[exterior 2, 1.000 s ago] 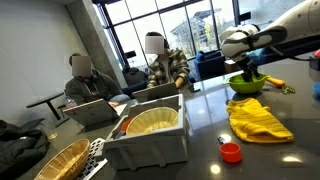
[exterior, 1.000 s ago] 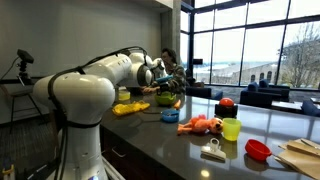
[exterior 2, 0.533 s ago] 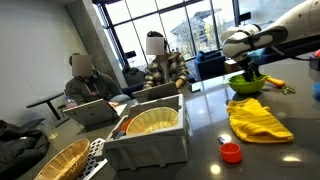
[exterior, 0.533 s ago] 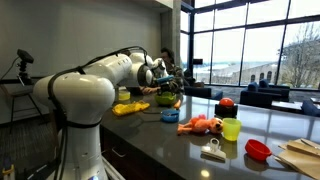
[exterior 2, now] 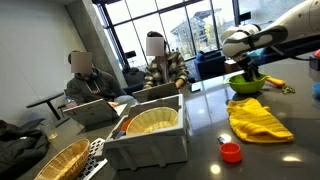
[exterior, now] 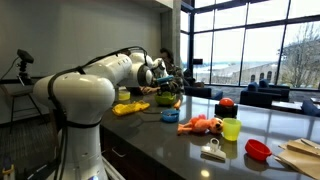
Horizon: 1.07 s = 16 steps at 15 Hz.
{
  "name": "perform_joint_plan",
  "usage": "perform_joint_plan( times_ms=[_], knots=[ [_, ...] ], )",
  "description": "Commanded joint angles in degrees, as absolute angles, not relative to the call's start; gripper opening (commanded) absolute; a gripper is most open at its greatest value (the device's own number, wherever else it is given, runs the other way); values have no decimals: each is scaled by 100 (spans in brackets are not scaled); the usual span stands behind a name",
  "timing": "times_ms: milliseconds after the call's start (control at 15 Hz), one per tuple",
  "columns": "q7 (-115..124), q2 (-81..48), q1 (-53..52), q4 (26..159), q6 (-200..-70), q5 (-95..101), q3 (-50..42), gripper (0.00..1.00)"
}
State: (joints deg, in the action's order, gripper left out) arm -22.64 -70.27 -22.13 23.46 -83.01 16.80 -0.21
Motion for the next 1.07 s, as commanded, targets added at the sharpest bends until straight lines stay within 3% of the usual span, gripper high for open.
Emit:
perform_joint_plan(
  times_ms=[0, 133, 333, 400, 467, 733, 800, 933, 1000],
  knots=[
    [-2263, -6898, -2194, 2505, -8343, 1565, 58, 95],
    [-2270, -6899, -2206, 2512, -8342, 1548, 93, 94],
    [-2284, -6904, -2232, 2520, -8344, 1560, 140, 69],
    [-2370, -7216, -2269, 1960, -8112, 1478, 50, 60],
    [-2286, -6906, -2241, 2510, -8323, 1550, 155, 51],
    [-2288, -6910, -2241, 2514, -8331, 1556, 172, 20],
    [-2378, -7216, -2276, 1956, -8099, 1468, 65, 12],
    [-2299, -6910, -2244, 2503, -8327, 1558, 169, 0],
    [-2293, -6912, -2244, 2505, -8337, 1561, 166, 0]
  ],
)
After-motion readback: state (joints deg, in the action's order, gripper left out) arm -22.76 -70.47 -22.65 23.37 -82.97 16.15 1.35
